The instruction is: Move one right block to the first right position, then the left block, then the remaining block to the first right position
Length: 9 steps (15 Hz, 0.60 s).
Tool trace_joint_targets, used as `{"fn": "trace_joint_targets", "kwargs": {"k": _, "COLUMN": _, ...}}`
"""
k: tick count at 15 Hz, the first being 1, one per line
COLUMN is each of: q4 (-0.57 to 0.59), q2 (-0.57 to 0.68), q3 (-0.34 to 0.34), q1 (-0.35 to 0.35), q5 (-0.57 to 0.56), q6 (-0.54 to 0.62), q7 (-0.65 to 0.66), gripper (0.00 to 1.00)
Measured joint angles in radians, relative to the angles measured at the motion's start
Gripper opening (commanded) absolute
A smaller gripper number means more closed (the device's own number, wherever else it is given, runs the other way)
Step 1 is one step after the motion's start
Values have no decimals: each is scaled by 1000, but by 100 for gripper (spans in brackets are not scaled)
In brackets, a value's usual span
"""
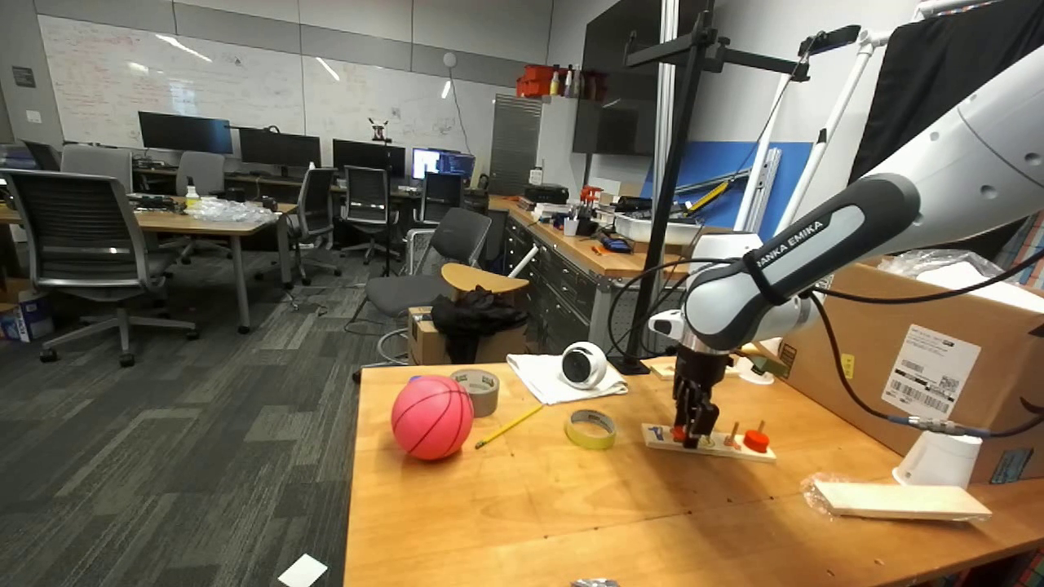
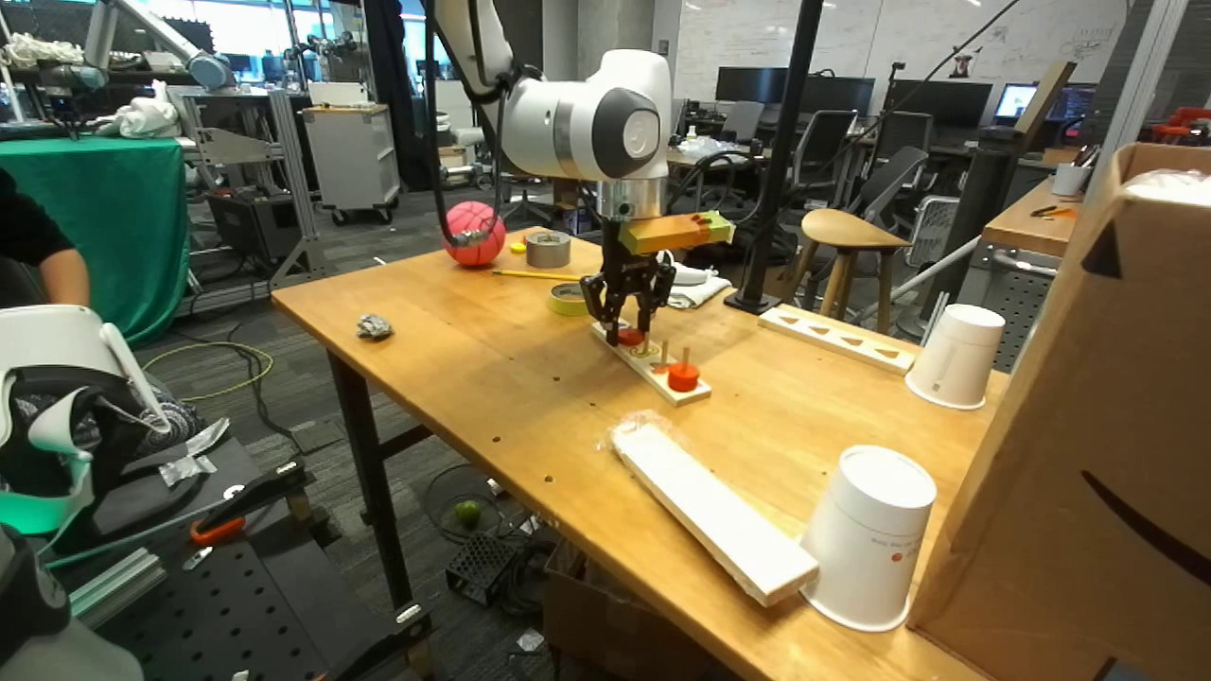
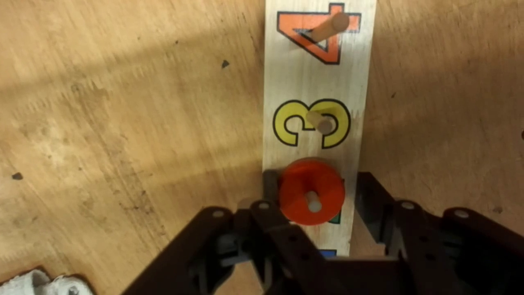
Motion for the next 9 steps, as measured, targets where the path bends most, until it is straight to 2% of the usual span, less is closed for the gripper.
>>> {"fn": "trace_joint_targets", "kwargs": {"k": 2, "q4": 7, "q2": 1, "q3": 0, "q1": 1, "q5": 0, "q6": -21, "q7": -2, "gripper": 43}}
{"fn": "trace_joint_targets", "kwargs": {"k": 5, "q4": 19, "q2": 5, "q3": 0, "q1": 1, "q5": 0, "q6": -45, "q7": -3, "gripper": 52}}
{"fn": "trace_joint_targets", "kwargs": {"k": 7, "q4": 27, "q2": 7, "q3": 0, "q1": 2, "q5": 0, "q6": -56, "q7": -4, "gripper": 64}}
{"fn": "trace_joint_targets", "kwargs": {"k": 8, "q4": 30, "q2": 7, "q3": 0, "q1": 3, "q5": 0, "q6": -62, "q7": -4, "gripper": 72}}
{"fn": "trace_joint_targets", "kwargs": {"k": 9, "q4": 33, "q2": 8, "q3": 0, "q1": 3, "q5": 0, "q6": -67, "q7": -4, "gripper": 70}}
